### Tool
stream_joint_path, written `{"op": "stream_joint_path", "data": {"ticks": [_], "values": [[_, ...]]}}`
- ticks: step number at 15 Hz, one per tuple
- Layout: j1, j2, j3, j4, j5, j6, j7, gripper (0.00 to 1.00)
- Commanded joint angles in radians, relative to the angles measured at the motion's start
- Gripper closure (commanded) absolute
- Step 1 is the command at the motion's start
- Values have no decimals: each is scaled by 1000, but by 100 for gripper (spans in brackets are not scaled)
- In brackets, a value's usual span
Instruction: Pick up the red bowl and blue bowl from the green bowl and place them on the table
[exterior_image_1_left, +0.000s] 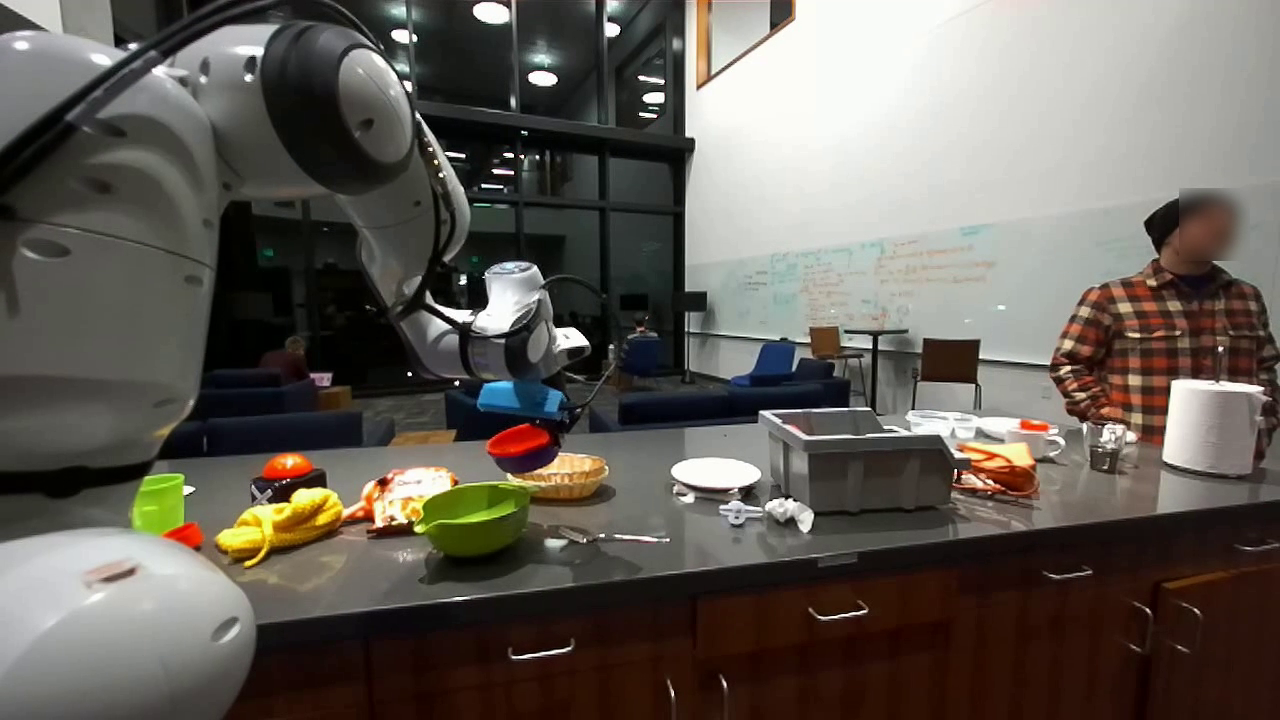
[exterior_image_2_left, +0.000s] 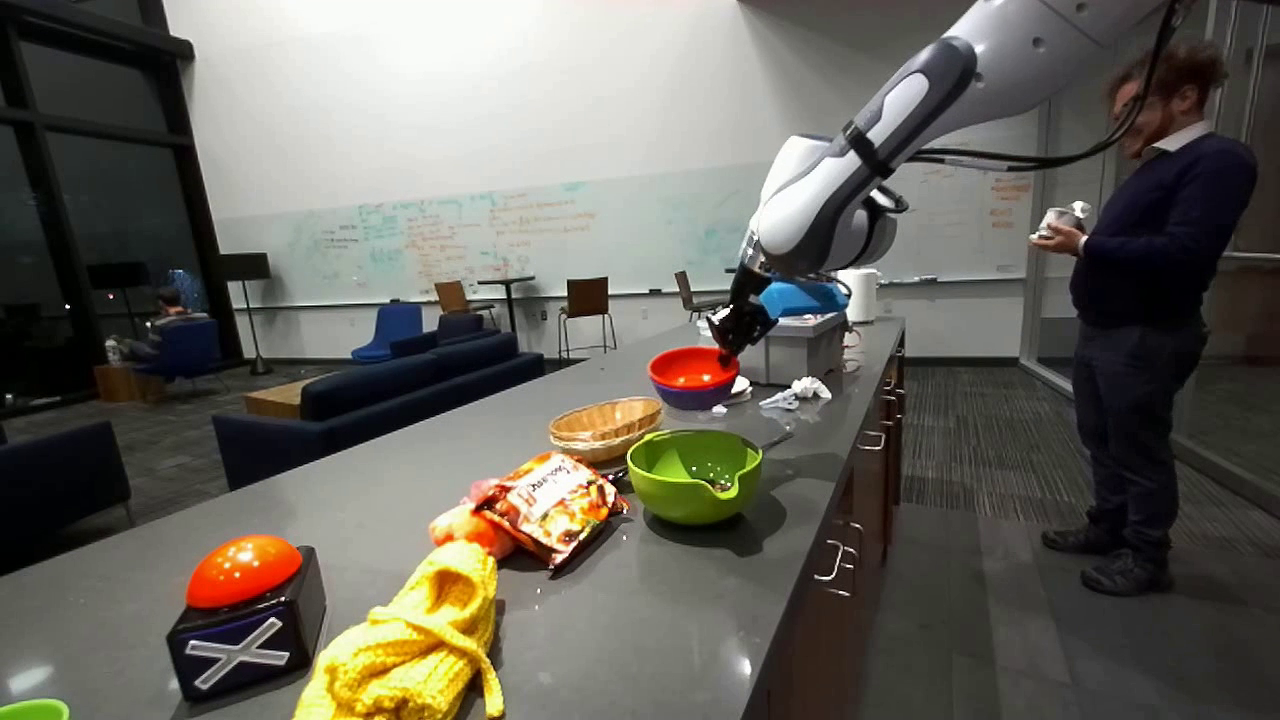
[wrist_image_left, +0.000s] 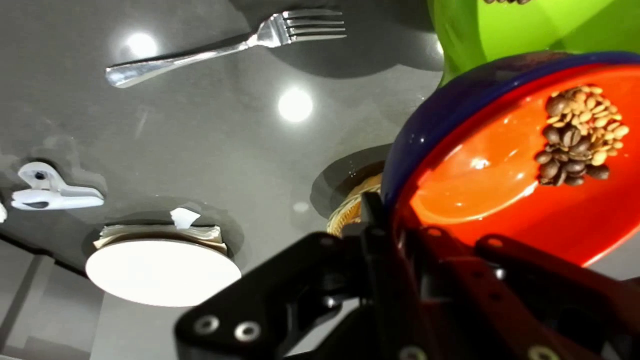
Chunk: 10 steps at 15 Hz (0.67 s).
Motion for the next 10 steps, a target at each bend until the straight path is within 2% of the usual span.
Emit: {"op": "stream_joint_path", "data": {"ticks": [1, 10], "values": [[-3, 11, -17, 44, 103, -36, -27, 98], [-76, 60, -35, 95, 332, -5, -68, 98]]}}
